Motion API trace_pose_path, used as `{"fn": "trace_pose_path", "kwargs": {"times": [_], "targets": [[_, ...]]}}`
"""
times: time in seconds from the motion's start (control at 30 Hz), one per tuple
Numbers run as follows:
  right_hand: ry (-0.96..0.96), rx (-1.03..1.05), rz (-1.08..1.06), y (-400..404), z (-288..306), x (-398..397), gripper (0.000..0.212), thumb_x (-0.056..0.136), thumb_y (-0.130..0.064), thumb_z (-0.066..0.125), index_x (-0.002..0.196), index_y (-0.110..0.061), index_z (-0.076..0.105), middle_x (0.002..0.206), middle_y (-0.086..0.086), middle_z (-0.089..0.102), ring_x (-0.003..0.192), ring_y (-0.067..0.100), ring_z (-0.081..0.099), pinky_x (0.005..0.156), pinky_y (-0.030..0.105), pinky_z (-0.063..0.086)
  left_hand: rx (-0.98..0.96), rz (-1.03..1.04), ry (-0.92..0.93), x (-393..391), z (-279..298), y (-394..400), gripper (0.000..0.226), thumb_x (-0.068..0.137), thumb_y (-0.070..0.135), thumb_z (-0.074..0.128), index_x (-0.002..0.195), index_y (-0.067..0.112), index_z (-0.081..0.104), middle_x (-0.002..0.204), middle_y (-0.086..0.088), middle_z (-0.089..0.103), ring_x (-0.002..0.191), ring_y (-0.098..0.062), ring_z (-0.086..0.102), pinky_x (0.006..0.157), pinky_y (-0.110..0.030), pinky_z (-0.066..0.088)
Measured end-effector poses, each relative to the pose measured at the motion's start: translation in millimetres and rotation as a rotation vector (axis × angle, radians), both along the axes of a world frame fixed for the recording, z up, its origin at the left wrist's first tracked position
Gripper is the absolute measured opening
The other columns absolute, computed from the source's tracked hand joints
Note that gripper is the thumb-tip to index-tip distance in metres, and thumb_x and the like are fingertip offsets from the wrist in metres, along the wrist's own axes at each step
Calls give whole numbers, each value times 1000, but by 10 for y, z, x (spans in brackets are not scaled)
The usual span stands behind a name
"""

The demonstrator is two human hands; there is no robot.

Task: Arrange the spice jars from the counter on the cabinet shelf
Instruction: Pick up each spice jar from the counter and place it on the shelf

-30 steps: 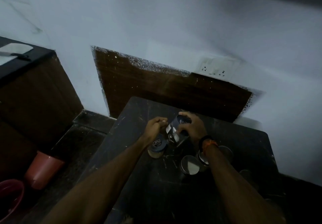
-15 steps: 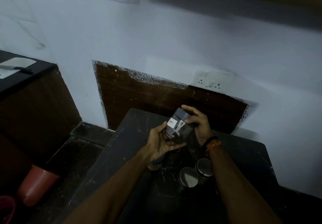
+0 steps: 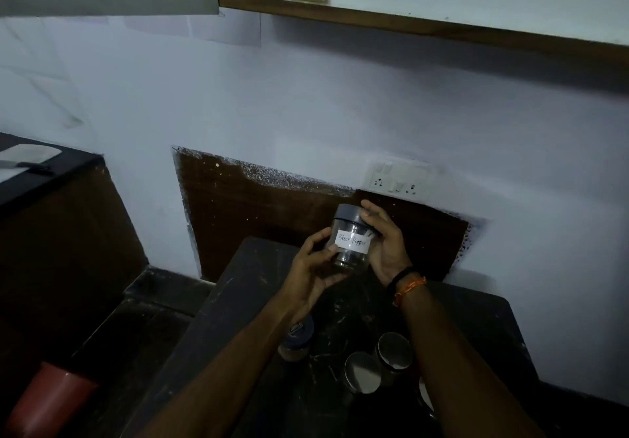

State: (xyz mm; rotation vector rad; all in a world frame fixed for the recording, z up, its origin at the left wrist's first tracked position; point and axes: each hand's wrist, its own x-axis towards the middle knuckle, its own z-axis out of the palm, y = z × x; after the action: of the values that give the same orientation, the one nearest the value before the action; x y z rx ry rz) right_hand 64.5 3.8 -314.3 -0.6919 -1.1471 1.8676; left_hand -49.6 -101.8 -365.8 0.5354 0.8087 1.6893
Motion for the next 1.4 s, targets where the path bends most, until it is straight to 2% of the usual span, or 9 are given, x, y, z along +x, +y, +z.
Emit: {"fn": "trace_pose_path", "kwargs": {"times": [0.1, 0.27, 0.37, 0.53, 0.7, 0.9, 1.03, 1.27, 1.4], "targets": [[12, 39, 18, 32, 167, -26, 67, 74, -21, 68, 136, -5, 50, 124, 17, 59, 104, 29, 60, 97, 48, 47, 47, -44, 12, -57, 125, 39, 65, 81, 10, 70, 142, 16, 51, 138, -18, 59, 126, -39, 58, 97, -53, 53], [65, 146, 6, 133, 553, -123, 58, 79, -22, 68, 132, -5, 53, 118, 12, 61, 101, 26, 64, 90, 40, 52, 159, -43, 114, -193, 513, 161, 64, 83, 6, 66, 144, 16, 49, 144, -19, 54, 126, -40, 57, 101, -57, 50], [103, 205, -11, 201, 872, -176, 50, 76, -25, 72, 123, -12, 60, 112, 6, 64, 100, 23, 64, 86, 37, 53, 195, -38, 153, -290, 835, 271, 65, 82, 5, 66, 144, 14, 49, 143, -23, 53, 126, -45, 56, 105, -61, 45], [117, 336, 7, 300, 1490, -239, 52, 77, -29, 71, 124, -13, 57, 122, 12, 57, 113, 32, 57, 99, 47, 48, 271, -47, 224, -420, 1410, 441, 64, 80, 7, 69, 141, 17, 53, 134, -29, 58, 125, -52, 54, 105, -60, 46], [109, 461, 6, 329, 2047, -234, 57, 79, -32, 71, 129, -11, 55, 124, 12, 57, 123, 37, 53, 105, 54, 44, 368, -83, 276, -523, 1919, 568, 63, 80, 7, 73, 139, 19, 54, 127, -24, 66, 121, -47, 60, 101, -54, 51], [102, 599, -45, 348, 2458, -199, 57, 74, -29, 68, 128, -15, 57, 114, 9, 67, 98, 24, 65, 81, 36, 55, 358, 18, 611, -614, 2538, 613, 59, 80, 23, 74, 134, 8, 55, 126, -15, 67, 114, -30, 65, 95, -43, 54], [128, 620, -22, 381, 2591, -183, 59, 73, -26, 71, 129, -15, 57, 114, 13, 70, 99, 27, 68, 88, 44, 55, 367, 48, 848, -637, 3041, 621, 53, 82, 36, 78, 126, 14, 60, 121, -11, 70, 108, -24, 71, 84, -32, 58], [192, 621, -51, 425, 2840, -167, 57, 74, -26, 68, 129, -15, 56, 110, 13, 70, 95, 25, 69, 84, 44, 56, 357, 0, 1047, -655, 3561, 753, 52, 79, 33, 84, 122, 11, 64, 115, -12, 73, 104, -26, 72, 79, -33, 59], [183, 631, -53, 491, 2969, -187, 57, 73, -26, 67, 128, -15, 57, 112, 14, 69, 98, 28, 67, 91, 48, 52, 362, 47, 1086, -655, 3690, 864, 58, 69, 27, 89, 119, 11, 64, 110, -12, 74, 101, -28, 73, 83, -38, 60]]}}
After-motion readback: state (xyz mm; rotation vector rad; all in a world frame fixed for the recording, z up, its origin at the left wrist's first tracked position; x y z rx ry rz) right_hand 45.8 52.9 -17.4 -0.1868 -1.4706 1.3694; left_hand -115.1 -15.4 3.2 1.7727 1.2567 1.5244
